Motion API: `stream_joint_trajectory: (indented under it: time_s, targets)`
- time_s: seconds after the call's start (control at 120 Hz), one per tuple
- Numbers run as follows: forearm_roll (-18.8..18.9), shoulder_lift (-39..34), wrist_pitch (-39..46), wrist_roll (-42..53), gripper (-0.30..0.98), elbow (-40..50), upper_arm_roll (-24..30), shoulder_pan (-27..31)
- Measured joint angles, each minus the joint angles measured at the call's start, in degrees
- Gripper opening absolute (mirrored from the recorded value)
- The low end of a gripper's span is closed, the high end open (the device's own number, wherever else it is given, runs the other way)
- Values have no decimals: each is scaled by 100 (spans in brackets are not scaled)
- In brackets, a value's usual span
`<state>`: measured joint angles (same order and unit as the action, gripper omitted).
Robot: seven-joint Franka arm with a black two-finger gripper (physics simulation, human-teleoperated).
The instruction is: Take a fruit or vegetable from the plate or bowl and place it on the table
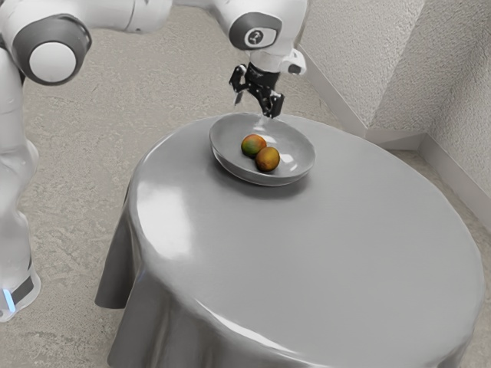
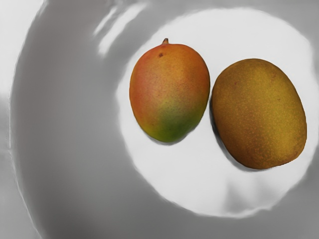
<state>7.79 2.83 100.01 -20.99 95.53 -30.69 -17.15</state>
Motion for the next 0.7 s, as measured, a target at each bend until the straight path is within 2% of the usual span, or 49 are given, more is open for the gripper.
stream_joint_trajectory:
  time_s: [0.233, 0.483, 0.7]
  targets:
    - [-41, 22, 162, 698, 69, 3, -6, 560]
    - [-207, 285, 253, 1132, 69, -11, 189, 413]
    - [-381, 731, 398, 1385, 69, -460, 417, 415]
